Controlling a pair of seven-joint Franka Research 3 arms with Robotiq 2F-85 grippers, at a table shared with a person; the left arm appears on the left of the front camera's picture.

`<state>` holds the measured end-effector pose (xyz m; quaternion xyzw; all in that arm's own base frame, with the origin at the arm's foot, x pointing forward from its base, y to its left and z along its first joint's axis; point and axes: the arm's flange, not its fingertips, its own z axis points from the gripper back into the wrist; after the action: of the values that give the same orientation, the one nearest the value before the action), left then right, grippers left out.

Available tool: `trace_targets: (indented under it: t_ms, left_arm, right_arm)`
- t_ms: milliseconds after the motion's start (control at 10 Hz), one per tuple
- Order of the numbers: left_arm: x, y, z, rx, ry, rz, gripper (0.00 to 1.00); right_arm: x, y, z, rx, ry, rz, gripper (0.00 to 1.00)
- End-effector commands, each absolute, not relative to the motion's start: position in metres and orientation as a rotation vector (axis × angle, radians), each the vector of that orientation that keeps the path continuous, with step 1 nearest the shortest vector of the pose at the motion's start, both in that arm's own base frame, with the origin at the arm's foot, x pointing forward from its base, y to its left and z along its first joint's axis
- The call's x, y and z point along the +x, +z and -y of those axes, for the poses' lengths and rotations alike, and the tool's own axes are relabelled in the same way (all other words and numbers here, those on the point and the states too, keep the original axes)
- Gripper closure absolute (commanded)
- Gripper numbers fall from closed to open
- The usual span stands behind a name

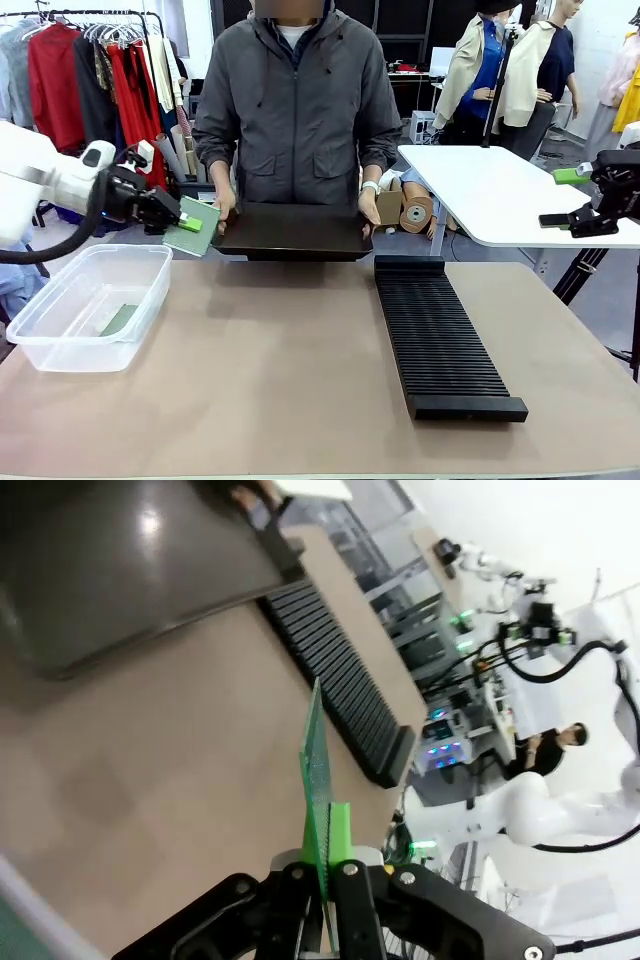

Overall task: Sort PCBs into racks and boxes based on the side picked up.
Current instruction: If the short side of the Blank PCB is picked up, insert it into the PCB Rack ; if the long side is picked up, place it in the Organizing box.

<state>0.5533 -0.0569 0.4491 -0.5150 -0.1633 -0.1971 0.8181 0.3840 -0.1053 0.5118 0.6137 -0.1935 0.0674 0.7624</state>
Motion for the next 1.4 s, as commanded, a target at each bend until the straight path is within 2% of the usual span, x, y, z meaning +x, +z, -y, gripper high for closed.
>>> trace_targets:
  t_ms: [0,300,600,900,1300]
  left_arm:
    - [0.558,0.467,0.049,-0.996,-0.385,0.283,1.0]
    - [0.561,0.488,0.022,-0.822,-0.33,0.245,1.0]
    - [0.564,0.493,0.01,-0.599,-0.28,0.281,1.0]
    - [0.56,0.492,0.006,-0.489,-0.253,0.251,1.0]
    - [0.559,0.473,0.001,-0.385,-0.25,0.119,1.0]
  right_arm:
    - [0.382,0.511,0.104,1.329,0.153,0.439,0.0]
    - [0.382,0.511,0.104,1.329,0.153,0.439,0.0]
    - [0.382,0.511,0.104,1.329,0.153,0.439,0.0]
    - [0.382,0.511,0.104,1.329,0.153,0.439,0.0]
    - [0.382,0.511,0.104,1.329,0.153,0.439,0.0]
